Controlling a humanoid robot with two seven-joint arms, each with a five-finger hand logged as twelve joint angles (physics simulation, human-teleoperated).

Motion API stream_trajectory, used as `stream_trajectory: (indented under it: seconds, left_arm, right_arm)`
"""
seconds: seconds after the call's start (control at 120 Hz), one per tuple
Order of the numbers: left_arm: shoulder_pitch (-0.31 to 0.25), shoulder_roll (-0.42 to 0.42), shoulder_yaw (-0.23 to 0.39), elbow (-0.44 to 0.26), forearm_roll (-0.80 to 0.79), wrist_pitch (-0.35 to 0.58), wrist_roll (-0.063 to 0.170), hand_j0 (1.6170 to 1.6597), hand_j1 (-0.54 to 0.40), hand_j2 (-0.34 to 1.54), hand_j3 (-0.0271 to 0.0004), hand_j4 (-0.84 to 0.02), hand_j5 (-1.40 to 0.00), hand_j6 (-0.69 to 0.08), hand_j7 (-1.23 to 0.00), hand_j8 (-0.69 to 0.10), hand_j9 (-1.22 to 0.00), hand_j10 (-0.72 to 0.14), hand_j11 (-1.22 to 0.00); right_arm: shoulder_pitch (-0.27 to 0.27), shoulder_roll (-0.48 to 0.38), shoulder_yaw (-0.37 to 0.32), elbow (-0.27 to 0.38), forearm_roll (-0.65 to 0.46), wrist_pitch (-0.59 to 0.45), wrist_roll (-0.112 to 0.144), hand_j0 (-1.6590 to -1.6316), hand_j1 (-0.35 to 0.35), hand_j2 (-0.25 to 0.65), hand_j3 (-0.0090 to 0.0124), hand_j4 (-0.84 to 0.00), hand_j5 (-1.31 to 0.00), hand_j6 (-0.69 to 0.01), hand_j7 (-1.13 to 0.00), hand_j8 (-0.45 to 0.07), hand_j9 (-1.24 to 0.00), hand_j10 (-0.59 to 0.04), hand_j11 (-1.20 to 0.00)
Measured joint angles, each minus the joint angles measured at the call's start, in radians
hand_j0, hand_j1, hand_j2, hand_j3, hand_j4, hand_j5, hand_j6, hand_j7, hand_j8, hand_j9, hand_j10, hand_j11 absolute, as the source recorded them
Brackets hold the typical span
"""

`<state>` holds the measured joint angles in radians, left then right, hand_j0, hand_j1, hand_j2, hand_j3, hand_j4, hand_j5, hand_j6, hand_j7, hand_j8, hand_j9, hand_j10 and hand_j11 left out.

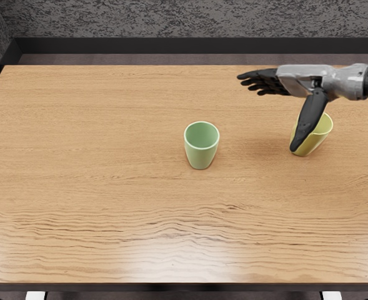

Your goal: Pick up cup and place in cup with right hand

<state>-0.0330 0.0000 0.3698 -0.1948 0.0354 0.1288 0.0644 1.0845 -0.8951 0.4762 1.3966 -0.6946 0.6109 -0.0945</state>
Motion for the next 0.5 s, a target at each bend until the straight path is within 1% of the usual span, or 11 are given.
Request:
stream_trajectory:
  seconds: [0.083, 0.167, 0.217, 0.242, 0.267, 0.292, 0.333, 0.375, 0.4, 0.433, 0.5]
  left_arm:
    - [0.000, 0.000, 0.000, 0.000, 0.000, 0.000, 0.000, 1.6581, 0.349, 0.00, -0.0001, 0.000, 0.00, 0.000, 0.00, 0.000, 0.00, 0.000, 0.00]
    - [0.001, 0.000, 0.000, 0.000, 0.000, 0.000, 0.000, 1.6581, 0.349, 0.00, -0.0001, 0.000, 0.00, 0.000, 0.00, 0.000, 0.00, 0.000, 0.00]
    - [0.000, 0.000, 0.000, 0.000, 0.000, 0.000, 0.000, 1.6581, 0.349, 0.00, -0.0001, 0.000, 0.00, 0.000, 0.00, 0.000, 0.00, 0.000, 0.00]
    - [0.001, 0.000, 0.000, 0.000, 0.000, 0.000, 0.000, 1.6581, 0.349, 0.00, -0.0001, 0.000, 0.00, 0.000, 0.00, 0.000, 0.00, 0.000, 0.00]
    - [0.000, 0.000, 0.000, 0.000, 0.000, 0.000, 0.000, 1.6581, 0.349, 0.00, -0.0001, 0.000, 0.00, 0.000, 0.00, 0.000, 0.00, 0.000, 0.00]
    - [0.000, 0.000, 0.000, 0.000, 0.000, 0.000, 0.000, 1.6581, 0.349, 0.00, -0.0001, 0.000, 0.00, 0.000, 0.00, 0.000, 0.00, 0.000, 0.00]
    - [0.000, 0.000, 0.000, 0.000, 0.000, 0.000, 0.000, 1.6581, 0.349, 0.00, -0.0001, 0.000, 0.00, 0.000, 0.00, 0.000, 0.00, 0.000, 0.00]
    - [0.000, 0.000, 0.000, 0.000, 0.000, 0.000, 0.000, 1.6581, 0.349, 0.00, -0.0001, 0.000, 0.00, 0.000, 0.00, 0.000, 0.00, 0.000, 0.00]
    - [0.000, 0.000, 0.000, 0.000, 0.000, 0.000, 0.000, 1.6581, 0.349, 0.00, -0.0001, 0.000, 0.00, 0.000, 0.00, 0.000, 0.00, 0.000, 0.00]
    - [0.001, 0.000, 0.000, 0.000, 0.000, 0.000, 0.000, 1.6581, 0.349, 0.00, -0.0001, 0.000, 0.00, 0.000, 0.00, 0.000, 0.00, 0.000, 0.00]
    - [0.000, 0.000, 0.000, 0.000, 0.000, 0.000, 0.000, 1.6581, 0.349, 0.00, 0.0000, 0.000, 0.00, 0.000, 0.00, 0.000, 0.00, 0.000, 0.00]
  right_arm:
    - [-0.004, 0.005, -0.006, 0.002, -0.006, 0.000, 0.011, -1.6581, -0.311, -0.005, 0.0000, -0.036, -0.04, -0.037, -0.04, -0.036, -0.04, -0.035, -0.04]
    - [-0.003, 0.024, -0.006, 0.002, -0.010, 0.000, 0.012, -1.6581, -0.311, -0.005, 0.0000, -0.036, -0.04, -0.037, -0.04, -0.036, -0.04, -0.035, -0.04]
    - [-0.002, 0.042, 0.003, 0.004, -0.010, 0.000, -0.015, -1.6581, -0.311, -0.005, 0.0000, -0.036, -0.04, -0.037, -0.04, -0.036, -0.04, -0.035, -0.04]
    - [0.003, 0.062, 0.009, 0.004, -0.011, 0.000, -0.048, -1.6581, -0.311, -0.005, 0.0000, -0.036, -0.04, -0.037, -0.04, -0.036, -0.04, -0.035, -0.04]
    - [0.015, 0.086, 0.013, 0.004, -0.011, 0.000, -0.095, -1.6581, -0.311, -0.005, 0.0000, -0.036, -0.04, -0.037, -0.04, -0.036, -0.04, -0.035, -0.04]
    - [0.027, 0.118, 0.020, 0.002, -0.010, 0.000, -0.156, -1.6581, -0.311, -0.005, 0.0000, -0.036, -0.04, -0.037, -0.04, -0.036, -0.04, -0.035, -0.04]
    - [0.041, 0.186, 0.045, -0.005, -0.009, 0.000, -0.272, -1.6581, -0.311, -0.005, 0.0000, -0.036, -0.04, -0.037, -0.04, -0.036, -0.04, -0.035, -0.04]
    - [0.054, 0.251, 0.071, -0.014, -0.015, 0.000, -0.352, -1.6581, -0.311, -0.005, 0.0000, -0.036, -0.04, -0.037, -0.04, -0.036, -0.04, -0.035, -0.04]
    - [0.063, 0.281, 0.082, -0.018, -0.027, 0.000, -0.387, -1.6581, -0.311, -0.005, 0.0000, -0.035, -0.04, -0.037, -0.04, -0.036, -0.04, -0.035, -0.04]
    - [0.074, 0.318, 0.094, -0.021, -0.051, 0.000, -0.423, -1.6581, -0.311, -0.005, 0.0000, -0.035, -0.04, -0.036, -0.04, -0.035, -0.04, -0.035, -0.04]
    - [0.091, 0.396, 0.109, -0.025, -0.107, 0.000, -0.467, -1.6581, -0.311, -0.006, 0.0000, -0.035, -0.04, -0.036, -0.04, -0.035, -0.04, -0.034, -0.04]
